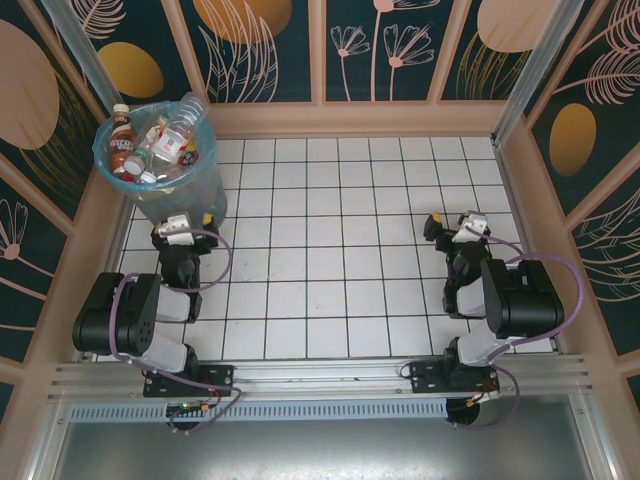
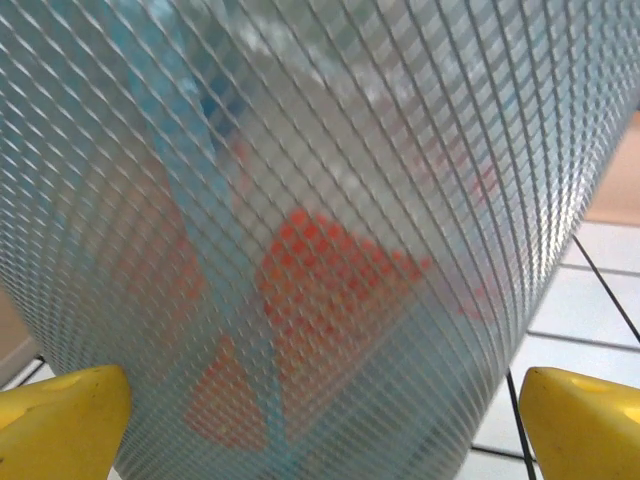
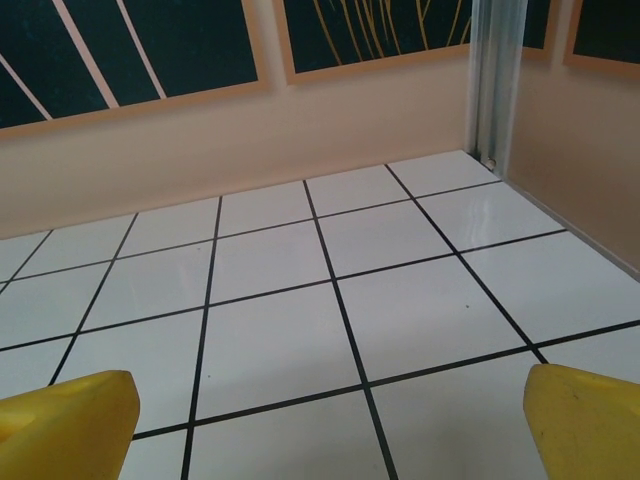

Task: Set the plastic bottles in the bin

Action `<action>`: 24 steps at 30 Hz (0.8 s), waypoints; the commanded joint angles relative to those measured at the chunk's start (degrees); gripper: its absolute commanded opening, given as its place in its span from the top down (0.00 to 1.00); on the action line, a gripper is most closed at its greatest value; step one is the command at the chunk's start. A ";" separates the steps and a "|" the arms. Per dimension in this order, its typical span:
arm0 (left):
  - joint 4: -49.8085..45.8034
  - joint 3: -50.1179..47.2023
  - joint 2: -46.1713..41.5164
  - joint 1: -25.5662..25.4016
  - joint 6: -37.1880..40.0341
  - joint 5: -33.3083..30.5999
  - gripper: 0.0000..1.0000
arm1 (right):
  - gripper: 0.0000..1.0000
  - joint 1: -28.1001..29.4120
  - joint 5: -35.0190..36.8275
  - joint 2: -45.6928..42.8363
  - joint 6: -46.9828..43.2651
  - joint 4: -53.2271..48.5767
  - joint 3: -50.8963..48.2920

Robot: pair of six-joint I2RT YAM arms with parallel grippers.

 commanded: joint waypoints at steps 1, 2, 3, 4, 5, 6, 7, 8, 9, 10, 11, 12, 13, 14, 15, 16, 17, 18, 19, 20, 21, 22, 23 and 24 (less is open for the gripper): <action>-1.20 0.73 0.09 0.35 -2.10 -3.14 0.01 | 0.01 0.47 2.27 -0.20 0.64 -0.79 0.99; -0.74 0.78 0.25 0.35 -2.05 -3.35 0.01 | 0.01 0.46 2.15 -0.18 0.57 -0.99 1.09; -1.26 0.76 0.04 0.26 -2.09 -3.23 0.01 | 0.01 0.47 2.06 -0.27 0.53 -1.31 1.18; -0.94 0.75 0.20 0.31 -2.02 -3.24 0.01 | 0.01 0.46 2.06 -0.18 0.53 -1.02 1.14; -0.92 0.77 0.13 0.32 -2.02 -3.19 0.02 | 0.01 0.46 2.06 -0.23 0.53 -1.29 1.18; -1.00 0.71 0.13 0.27 -1.97 -3.23 0.01 | 0.01 0.49 2.06 -0.19 0.53 -1.05 1.12; -0.91 0.77 0.25 0.33 -2.00 -3.23 0.01 | 0.01 0.46 2.06 -0.21 0.57 -1.14 1.14; -1.03 0.77 0.12 0.31 -2.00 -3.18 0.01 | 0.01 0.51 2.12 -0.20 0.53 -1.07 1.13; -1.03 0.80 0.22 0.27 -2.01 -3.23 0.01 | 0.01 0.46 2.06 -0.19 0.53 -1.21 1.13; -1.06 0.77 0.14 0.32 -1.99 -3.23 0.01 | 0.01 0.46 2.06 -0.17 0.53 -1.13 1.16; -1.12 0.73 0.20 0.29 -2.01 -3.19 0.01 | 0.01 0.48 2.06 -0.18 0.53 -1.16 1.15; -1.03 0.77 0.15 0.33 -2.01 -3.23 0.01 | 0.01 0.44 2.06 -0.19 0.53 -1.17 1.11; -1.03 0.77 0.19 0.31 -2.01 -3.23 0.01 | 0.01 0.47 2.10 -0.24 0.53 -1.16 1.12; -1.03 0.78 0.19 0.29 -2.02 -3.23 0.01 | 0.01 0.47 2.08 -0.24 0.53 -1.20 1.17; -1.03 0.77 0.15 0.32 -2.01 -3.23 0.01 | 0.01 0.53 2.06 -0.17 0.54 -1.18 1.18; -1.03 0.77 0.13 0.31 -2.05 -3.23 0.01 | 0.01 0.47 2.06 -0.23 0.53 -1.13 1.15; -1.03 0.77 0.12 0.32 -2.02 -3.22 0.01 | 0.01 0.46 2.06 -0.17 0.58 -1.17 1.11; -1.03 0.77 0.17 0.36 -2.03 -3.21 0.01 | 0.01 0.46 2.08 -0.23 0.53 -1.15 1.15; -1.03 0.77 0.17 0.26 -2.01 -3.23 0.01 | 0.01 0.46 2.10 -0.18 0.53 -1.17 1.10; -1.03 0.78 0.13 0.27 -2.02 -3.23 0.01 | 0.01 0.47 2.06 -0.26 0.53 -1.17 1.11; -1.03 0.77 0.12 0.33 -2.02 -3.23 0.01 | 0.01 0.46 2.06 -0.18 0.53 -1.18 1.16; -1.03 0.77 0.12 0.30 -2.04 -3.13 0.01 | 0.01 0.47 2.03 -0.23 0.55 -1.16 1.14; -1.03 0.77 0.20 0.28 -2.02 -3.03 0.01 | 0.01 0.46 2.06 -0.23 0.57 -1.16 1.16; -1.38 1.01 0.22 0.35 -1.64 -2.11 0.01 | 0.01 0.46 2.06 -0.22 0.53 -1.18 1.10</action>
